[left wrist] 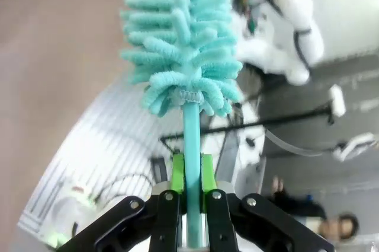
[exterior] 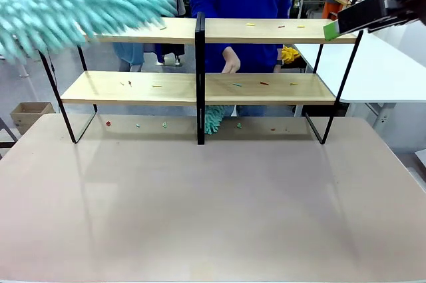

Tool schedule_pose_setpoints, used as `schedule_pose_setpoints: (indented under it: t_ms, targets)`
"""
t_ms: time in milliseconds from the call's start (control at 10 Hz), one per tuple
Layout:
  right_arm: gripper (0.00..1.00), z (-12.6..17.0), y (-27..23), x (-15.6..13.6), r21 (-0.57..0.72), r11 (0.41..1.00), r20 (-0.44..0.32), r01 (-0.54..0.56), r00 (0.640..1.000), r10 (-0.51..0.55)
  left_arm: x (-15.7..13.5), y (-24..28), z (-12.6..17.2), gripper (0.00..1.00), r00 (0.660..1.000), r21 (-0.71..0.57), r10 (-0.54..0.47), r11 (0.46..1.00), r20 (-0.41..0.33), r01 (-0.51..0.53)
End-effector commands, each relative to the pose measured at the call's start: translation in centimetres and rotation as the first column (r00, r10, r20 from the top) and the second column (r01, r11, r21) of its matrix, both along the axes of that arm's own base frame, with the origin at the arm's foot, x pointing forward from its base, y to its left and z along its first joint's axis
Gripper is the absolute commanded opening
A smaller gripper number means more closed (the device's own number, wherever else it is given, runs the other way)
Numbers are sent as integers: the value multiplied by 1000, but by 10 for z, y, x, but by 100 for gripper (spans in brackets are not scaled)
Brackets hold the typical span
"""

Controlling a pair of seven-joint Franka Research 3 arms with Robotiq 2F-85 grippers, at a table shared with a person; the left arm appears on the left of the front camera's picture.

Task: Clean the shelves.
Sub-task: Clean a randomly selected level of the Shelf with the Duster.

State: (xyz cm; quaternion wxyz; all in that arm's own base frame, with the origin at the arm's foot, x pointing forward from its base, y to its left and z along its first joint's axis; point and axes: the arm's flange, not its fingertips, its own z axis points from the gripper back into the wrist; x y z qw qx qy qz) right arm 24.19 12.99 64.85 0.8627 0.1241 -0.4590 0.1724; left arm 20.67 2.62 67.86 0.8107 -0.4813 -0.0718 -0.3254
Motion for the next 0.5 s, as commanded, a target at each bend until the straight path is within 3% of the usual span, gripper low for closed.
schedule_pose_setpoints:
  t_ms: [0, 100, 200, 400]
  targets:
    - [100, 0, 1, 0, 7, 1000, -2, 11, 1000, -11, -28, -48, -15, 13, 955, 49, -295, 954, -20, 296]
    - [100, 0, 1, 0, 7, 1000, -2, 11, 1000, -11, -43, -63, -27, 13, 947, 126, -322, 939, -6, 320]
    - [100, 0, 1, 0, 7, 1000, -2, 11, 1000, -11, -14, -45, -9, 13, 988, 41, -156, 987, -13, 157]
    - [100, 0, 1, 0, 7, 1000, -2, 11, 1000, -11, -14, -45, -9, 13, 988, 41, -156, 987, -13, 157]
